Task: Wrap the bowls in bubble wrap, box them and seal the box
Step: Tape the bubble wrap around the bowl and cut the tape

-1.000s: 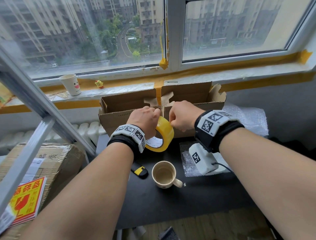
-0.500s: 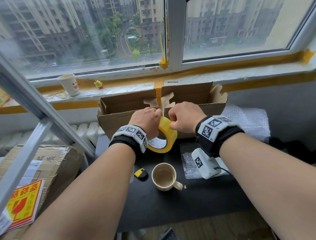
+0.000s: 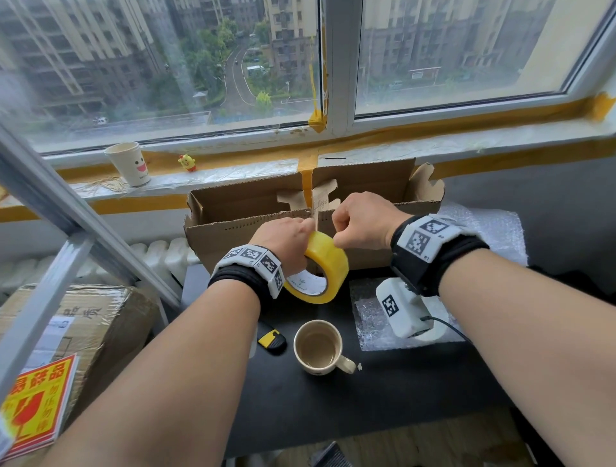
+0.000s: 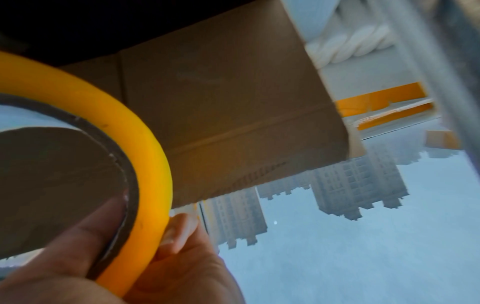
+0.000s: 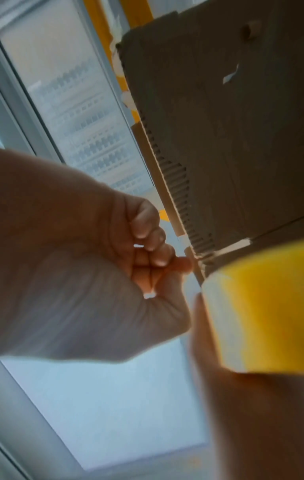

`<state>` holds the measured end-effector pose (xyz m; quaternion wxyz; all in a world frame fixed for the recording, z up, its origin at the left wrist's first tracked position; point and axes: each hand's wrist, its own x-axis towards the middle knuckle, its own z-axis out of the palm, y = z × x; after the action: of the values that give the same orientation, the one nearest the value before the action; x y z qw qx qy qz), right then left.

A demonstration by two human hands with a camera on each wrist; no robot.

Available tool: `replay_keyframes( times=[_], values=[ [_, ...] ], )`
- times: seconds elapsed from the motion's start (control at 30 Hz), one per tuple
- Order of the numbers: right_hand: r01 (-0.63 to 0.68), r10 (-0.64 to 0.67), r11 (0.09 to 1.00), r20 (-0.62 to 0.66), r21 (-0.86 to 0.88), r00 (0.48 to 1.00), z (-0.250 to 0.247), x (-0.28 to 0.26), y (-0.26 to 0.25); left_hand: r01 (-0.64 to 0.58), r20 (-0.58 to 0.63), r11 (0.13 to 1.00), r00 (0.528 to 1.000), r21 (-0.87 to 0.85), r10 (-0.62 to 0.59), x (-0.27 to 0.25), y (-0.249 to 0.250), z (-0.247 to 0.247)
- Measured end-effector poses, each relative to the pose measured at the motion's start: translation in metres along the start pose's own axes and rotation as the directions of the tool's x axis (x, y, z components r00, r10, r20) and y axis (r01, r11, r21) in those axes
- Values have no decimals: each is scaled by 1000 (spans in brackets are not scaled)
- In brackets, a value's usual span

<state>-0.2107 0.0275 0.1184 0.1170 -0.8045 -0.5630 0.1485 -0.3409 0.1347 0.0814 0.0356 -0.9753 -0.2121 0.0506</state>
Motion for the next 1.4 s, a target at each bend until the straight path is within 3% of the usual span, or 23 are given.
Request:
replay_keyframes(
  times=[0.17,0.33,0.43,0.57,0.67,0.73,0.83,0.9,0.97,1.03,1.07,1.13,1.2,1.23,1.4],
  values=[
    [-71,41,964,120,257,992,-1,5,11,72,8,996,997,-44,-72,-6,-15,7],
    [-48,37,953,41,299,998,16,12,4,48,-27,998,998,-41,-49,-1,-8,4],
    [-49,37,959,51,278,998,16,11,5,44,-45,998,998,-39,-46,-1,-7,7],
    [28,-30,997,-21,-68,999,17,10,-2,53,-73,998,996,-40,-56,1,-2,8],
    [21,-34,985,-71,-174,997,20,11,-4,85,-56,993,994,-77,-90,4,-1,7],
    [11,-25,986,-84,-167,996,24,11,-2,100,-46,990,993,-97,-104,5,-1,7],
    [-18,24,998,-99,62,995,28,13,7,125,-39,985,991,-120,-131,5,-2,8],
    [-68,80,945,-25,321,996,30,12,12,160,-45,975,985,-153,-168,5,-5,10],
    [-185,83,841,217,508,973,33,8,14,201,-49,956,975,-212,-216,4,-8,15],
    [-239,58,862,381,447,923,37,6,16,226,-64,932,965,-284,-254,3,-10,19],
    [-221,70,896,368,386,927,39,6,17,235,-50,918,963,-320,-264,3,-11,19],
    [-174,121,954,219,243,968,40,5,18,279,112,843,960,-460,-256,3,-11,14],
    [-114,99,986,126,119,987,39,4,17,382,387,650,911,-657,-144,3,-10,7],
    [-77,66,992,116,96,991,38,2,15,425,457,555,885,-715,-88,3,-10,4],
    [12,-17,996,57,87,998,32,-1,8,349,298,352,935,-869,-192,5,-9,1]
  ],
)
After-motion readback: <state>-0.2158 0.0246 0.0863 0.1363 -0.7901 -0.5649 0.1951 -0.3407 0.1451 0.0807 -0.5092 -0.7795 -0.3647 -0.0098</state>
